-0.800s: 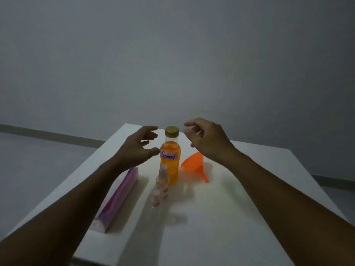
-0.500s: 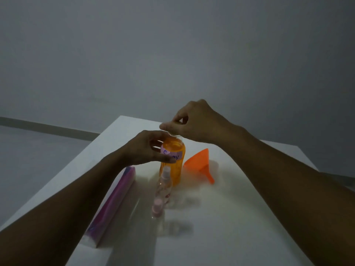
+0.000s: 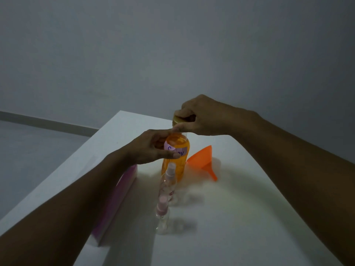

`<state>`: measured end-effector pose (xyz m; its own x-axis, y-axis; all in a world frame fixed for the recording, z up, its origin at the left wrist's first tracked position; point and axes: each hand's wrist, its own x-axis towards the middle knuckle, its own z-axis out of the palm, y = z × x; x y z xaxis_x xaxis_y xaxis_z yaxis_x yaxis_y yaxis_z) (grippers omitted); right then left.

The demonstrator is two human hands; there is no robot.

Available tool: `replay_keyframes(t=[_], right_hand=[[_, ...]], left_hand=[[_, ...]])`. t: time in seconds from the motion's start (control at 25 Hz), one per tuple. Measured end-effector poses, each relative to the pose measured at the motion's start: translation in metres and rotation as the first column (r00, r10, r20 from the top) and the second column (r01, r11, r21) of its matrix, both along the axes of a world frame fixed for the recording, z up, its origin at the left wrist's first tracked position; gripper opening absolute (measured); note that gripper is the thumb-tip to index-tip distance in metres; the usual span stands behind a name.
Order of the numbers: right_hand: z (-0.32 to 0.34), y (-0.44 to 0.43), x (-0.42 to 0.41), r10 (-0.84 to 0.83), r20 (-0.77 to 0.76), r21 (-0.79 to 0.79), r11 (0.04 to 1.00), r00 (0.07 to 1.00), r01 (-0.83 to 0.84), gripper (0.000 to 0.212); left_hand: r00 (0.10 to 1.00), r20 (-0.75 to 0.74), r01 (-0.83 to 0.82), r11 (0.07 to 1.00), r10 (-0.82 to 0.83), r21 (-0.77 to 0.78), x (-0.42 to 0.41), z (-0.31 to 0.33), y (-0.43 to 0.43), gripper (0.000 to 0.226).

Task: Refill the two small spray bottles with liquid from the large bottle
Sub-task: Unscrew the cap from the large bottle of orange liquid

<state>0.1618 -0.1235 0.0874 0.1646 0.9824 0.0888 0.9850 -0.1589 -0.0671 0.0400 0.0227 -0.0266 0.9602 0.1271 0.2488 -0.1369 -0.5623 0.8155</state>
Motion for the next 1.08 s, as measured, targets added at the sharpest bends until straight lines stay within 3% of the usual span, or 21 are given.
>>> replay_keyframes(t=[0.08, 0.2, 0.28, 0.36, 0.48, 0.56, 0.76, 0.88, 1.0, 1.08], right_hand=[[0.006, 0.000, 0.000, 0.031, 0.005, -0.042, 0.999, 1.000, -0.031, 0.024], [0.012, -0.001, -0.006, 0.044, -0.046, -0.089, 0.995, 0.998, -0.048, 0.051], [0.012, -0.001, -0.007, 0.048, -0.078, -0.058, 0.997, 0.996, -0.052, 0.049], [0.008, 0.000, -0.006, -0.044, -0.117, 0.003, 0.999, 0.992, 0.044, 0.046], [-0.004, 0.009, -0.006, -0.217, -0.047, 0.090, 0.971, 0.975, 0.220, 0.066], [-0.007, 0.010, -0.009, -0.173, -0.049, 0.074, 0.981, 0.984, 0.177, 0.058], [0.008, -0.001, -0.007, -0.024, -0.010, -0.073, 0.997, 1.000, 0.024, 0.017], [0.010, -0.002, -0.009, -0.008, -0.071, -0.072, 0.997, 0.997, 0.002, 0.061], [0.013, 0.000, -0.012, -0.126, -0.143, -0.078, 0.990, 0.982, 0.116, 0.078], [0.009, 0.006, -0.014, -0.259, -0.087, -0.049, 0.966, 0.962, 0.255, 0.078]], left_hand=[[1.000, -0.011, 0.008, 1.000, -0.008, -0.018, 0.000, 0.001, -0.001, 0.047], [1.000, -0.012, 0.003, 0.998, -0.004, -0.063, -0.001, 0.000, -0.001, 0.047], [1.000, -0.012, 0.010, 0.995, -0.012, -0.095, -0.001, -0.001, -0.001, 0.047], [1.000, -0.004, 0.018, 0.992, -0.018, -0.124, -0.002, -0.003, 0.000, 0.046], [1.000, 0.012, 0.020, 0.994, -0.019, -0.112, -0.002, -0.004, -0.001, 0.045], [1.000, 0.012, 0.023, 0.992, -0.022, -0.121, -0.002, -0.003, -0.001, 0.045], [0.999, 0.008, 0.036, 0.987, -0.035, -0.158, 0.000, -0.005, -0.001, 0.046], [0.999, 0.004, 0.037, 0.985, -0.036, -0.167, -0.001, -0.005, -0.001, 0.047], [0.999, 0.009, 0.035, 0.985, -0.034, -0.170, -0.001, -0.006, -0.001, 0.045], [1.000, 0.008, 0.024, 0.985, -0.023, -0.173, -0.001, -0.007, -0.002, 0.044]])
